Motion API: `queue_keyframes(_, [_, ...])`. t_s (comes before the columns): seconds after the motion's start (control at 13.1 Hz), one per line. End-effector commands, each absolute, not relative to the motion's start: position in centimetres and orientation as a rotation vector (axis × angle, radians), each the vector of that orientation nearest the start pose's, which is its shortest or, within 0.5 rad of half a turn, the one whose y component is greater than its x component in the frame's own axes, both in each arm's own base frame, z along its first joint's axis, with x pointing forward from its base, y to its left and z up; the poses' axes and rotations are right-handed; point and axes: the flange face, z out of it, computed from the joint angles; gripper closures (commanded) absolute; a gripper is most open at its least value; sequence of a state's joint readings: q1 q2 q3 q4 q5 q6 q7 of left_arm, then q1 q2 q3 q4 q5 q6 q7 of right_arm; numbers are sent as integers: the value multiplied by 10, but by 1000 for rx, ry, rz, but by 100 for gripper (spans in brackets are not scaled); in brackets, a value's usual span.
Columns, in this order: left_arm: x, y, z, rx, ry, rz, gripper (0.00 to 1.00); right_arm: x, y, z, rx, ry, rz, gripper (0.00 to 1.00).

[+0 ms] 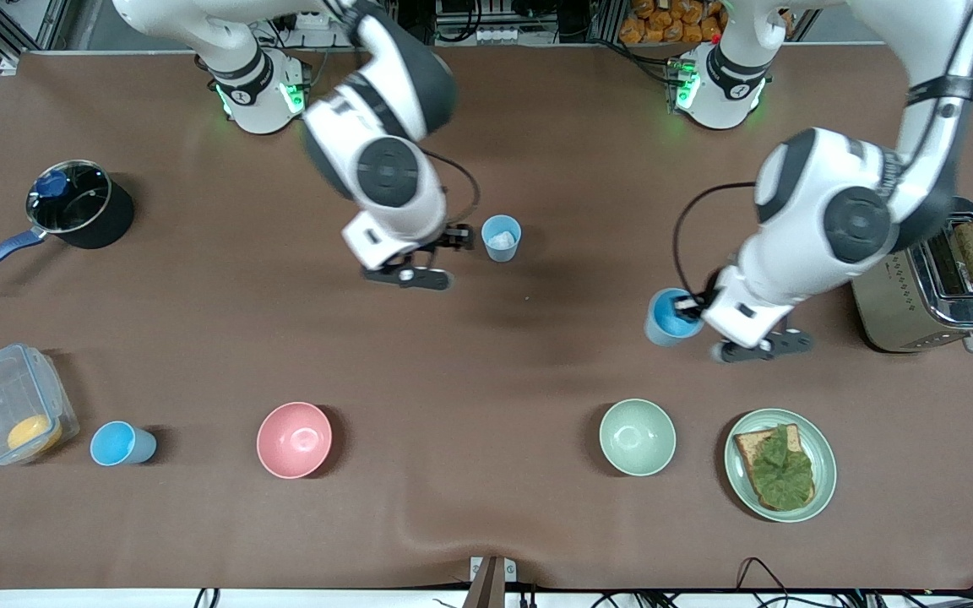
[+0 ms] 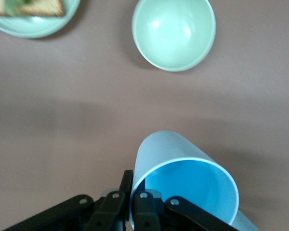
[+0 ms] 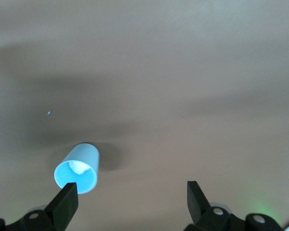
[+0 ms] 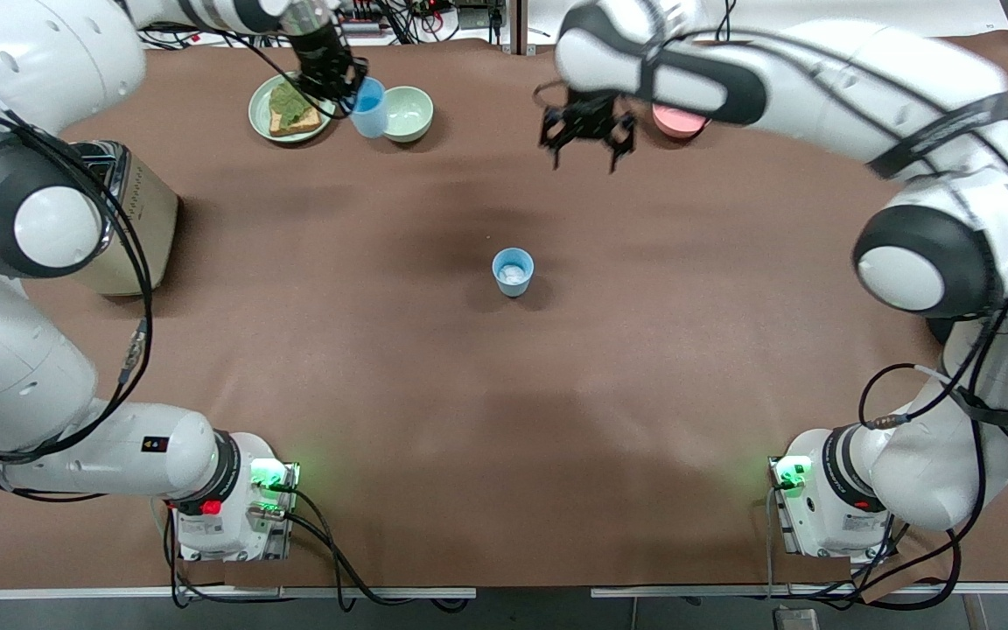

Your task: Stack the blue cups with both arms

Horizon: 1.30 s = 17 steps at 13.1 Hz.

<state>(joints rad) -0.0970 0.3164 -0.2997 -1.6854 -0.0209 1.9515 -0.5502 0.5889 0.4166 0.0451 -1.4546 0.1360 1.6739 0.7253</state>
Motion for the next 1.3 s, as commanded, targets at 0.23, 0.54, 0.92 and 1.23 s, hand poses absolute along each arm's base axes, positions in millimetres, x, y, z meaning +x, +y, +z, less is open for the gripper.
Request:
queue_keyframes(0.23, [553,-326,417,-3165,-415,178,100,567,219,520,-3054,193,451,0])
queue_keyframes(0.54, [522,-377,418,-3159,-519,159,100,561,117,588,-3045,-45,300,0])
queue_keyframes(0.92, [466,-436,389,-3117,-631,172,100,557,33,613,-3048,-173,203,0])
queue_keyframes(1.23, [429,-454,357,-3054,-623,184,100,559,43,601,-3070,-184,204,0])
